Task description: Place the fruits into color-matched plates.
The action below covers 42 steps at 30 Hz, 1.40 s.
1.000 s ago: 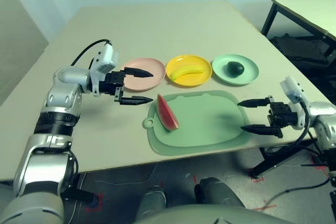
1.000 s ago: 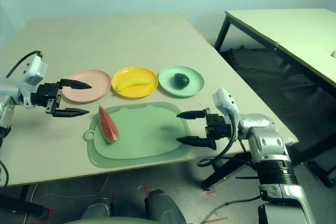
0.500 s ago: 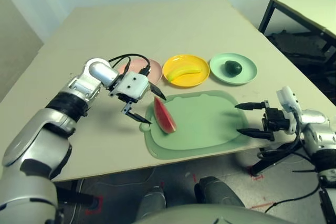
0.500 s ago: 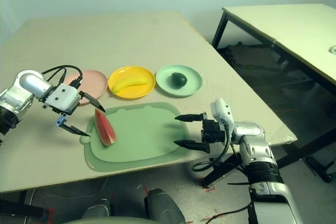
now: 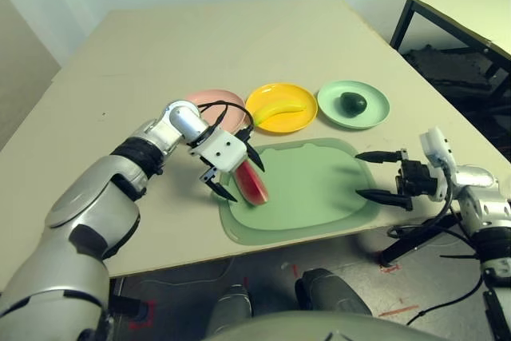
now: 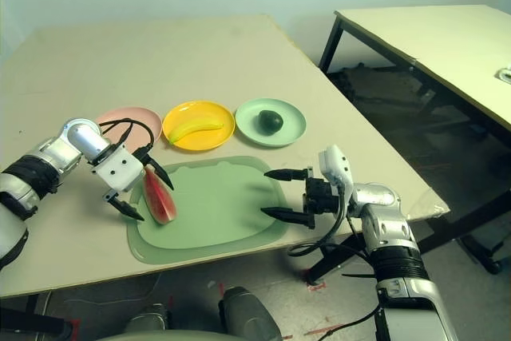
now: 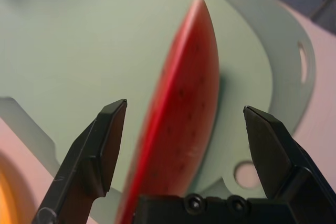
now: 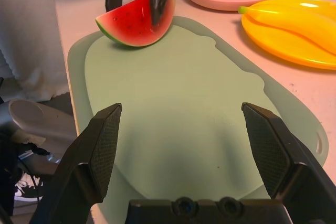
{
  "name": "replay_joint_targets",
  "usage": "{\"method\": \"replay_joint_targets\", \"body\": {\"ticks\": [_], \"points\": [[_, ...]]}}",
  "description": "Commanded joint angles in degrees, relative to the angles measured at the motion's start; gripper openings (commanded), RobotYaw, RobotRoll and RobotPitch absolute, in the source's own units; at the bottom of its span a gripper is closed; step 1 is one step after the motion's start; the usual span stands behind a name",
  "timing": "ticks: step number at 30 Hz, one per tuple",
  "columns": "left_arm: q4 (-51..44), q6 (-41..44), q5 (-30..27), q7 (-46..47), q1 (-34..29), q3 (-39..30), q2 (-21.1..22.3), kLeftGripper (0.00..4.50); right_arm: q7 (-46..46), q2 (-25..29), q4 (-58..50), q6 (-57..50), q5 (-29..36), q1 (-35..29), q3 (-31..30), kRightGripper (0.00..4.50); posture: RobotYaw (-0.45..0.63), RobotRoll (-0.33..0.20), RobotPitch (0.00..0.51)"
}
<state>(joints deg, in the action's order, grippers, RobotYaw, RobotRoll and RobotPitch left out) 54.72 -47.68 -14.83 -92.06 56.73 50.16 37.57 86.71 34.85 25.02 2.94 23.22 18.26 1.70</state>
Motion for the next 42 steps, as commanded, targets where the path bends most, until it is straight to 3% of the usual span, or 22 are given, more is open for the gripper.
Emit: {"method": "replay_joint_targets", "body": {"ticks": [1, 5, 8, 17, 31, 36, 42], "points": [[5.5, -3.1, 4.5, -0.4, 1.4, -2.4, -2.2, 3.56, -0.6, 0.0, -0.3, -1.2, 1.0, 2.2, 0.9, 4.50, -0.27, 0.000, 0.000], [9.9, -4.5, 9.1, -0.4, 1.3, -4.6, -4.1, 2.23, -0.8, 0.0, -0.7, -2.0, 1.1, 3.3, 0.8, 4.50, -0.26, 0.000, 0.000], [10.9, -5.5, 10.9, -0.4, 0.8, -5.9, -4.6, 1.62, -0.6, 0.3, -2.1, -2.8, 1.3, 3.2, 0.4, 4.50, -0.27, 0.000, 0.000], [8.4, 0.4, 6.3, -0.4, 2.2, -11.6, -2.8, 1.49, -0.1, 1.1, -1.1, -3.0, 1.0, 3.2, 0.8, 4.50, -0.25, 0.000, 0.001], [3.2, 4.5, 1.8, -0.4, 1.5, -10.8, 2.6, 1.49, 0.2, -0.2, 1.3, -1.6, 0.2, 4.4, -0.3, 4.50, -0.23, 0.000, 0.000], [8.6, 5.2, 4.8, 0.1, 4.8, -16.3, 2.1, 1.49, -0.7, -0.6, 0.3, -2.6, 0.9, 3.9, 0.3, 4.50, -0.22, 0.000, 0.001], [16.8, 7.1, 15.4, 11.5, 10.7, -21.1, 2.7, 1.49, -4.8, -2.0, -3.1, -5.6, 3.5, 1.9, 2.7, 4.50, -0.22, 0.000, 0.002]]}}
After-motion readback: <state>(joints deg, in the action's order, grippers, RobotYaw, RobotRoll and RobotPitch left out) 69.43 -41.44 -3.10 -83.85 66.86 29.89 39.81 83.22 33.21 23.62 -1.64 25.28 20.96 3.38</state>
